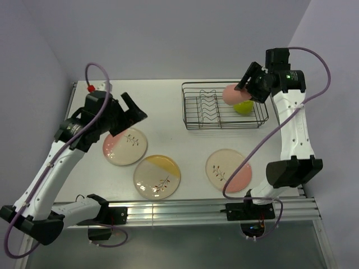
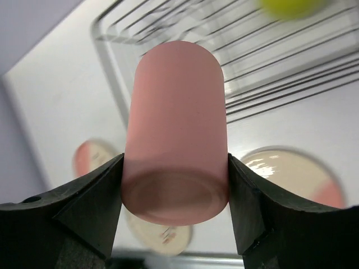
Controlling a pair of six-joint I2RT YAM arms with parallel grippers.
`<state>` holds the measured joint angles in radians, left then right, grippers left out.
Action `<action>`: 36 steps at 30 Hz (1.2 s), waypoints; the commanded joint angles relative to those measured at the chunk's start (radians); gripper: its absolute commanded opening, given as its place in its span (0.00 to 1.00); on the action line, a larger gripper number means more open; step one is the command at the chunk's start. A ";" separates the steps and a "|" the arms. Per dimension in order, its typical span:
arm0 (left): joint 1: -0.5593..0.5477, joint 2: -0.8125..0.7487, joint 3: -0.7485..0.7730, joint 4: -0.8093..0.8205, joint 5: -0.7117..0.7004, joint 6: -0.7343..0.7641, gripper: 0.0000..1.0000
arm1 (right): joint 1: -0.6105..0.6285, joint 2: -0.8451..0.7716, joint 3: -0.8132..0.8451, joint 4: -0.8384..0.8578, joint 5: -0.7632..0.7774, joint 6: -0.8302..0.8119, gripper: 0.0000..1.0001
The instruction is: Load the mixed dishes into the dish rack
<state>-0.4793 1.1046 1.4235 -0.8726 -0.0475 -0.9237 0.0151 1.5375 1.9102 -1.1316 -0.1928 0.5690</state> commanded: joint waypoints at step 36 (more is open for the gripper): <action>-0.055 0.001 -0.130 -0.086 -0.006 0.382 0.99 | -0.142 0.556 0.145 -0.076 0.317 -0.112 0.00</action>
<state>-0.5297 1.0981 1.2606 -0.9562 -0.0338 -0.5617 -0.1139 2.0605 2.0621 -1.2442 0.1646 0.4519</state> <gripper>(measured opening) 0.992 0.731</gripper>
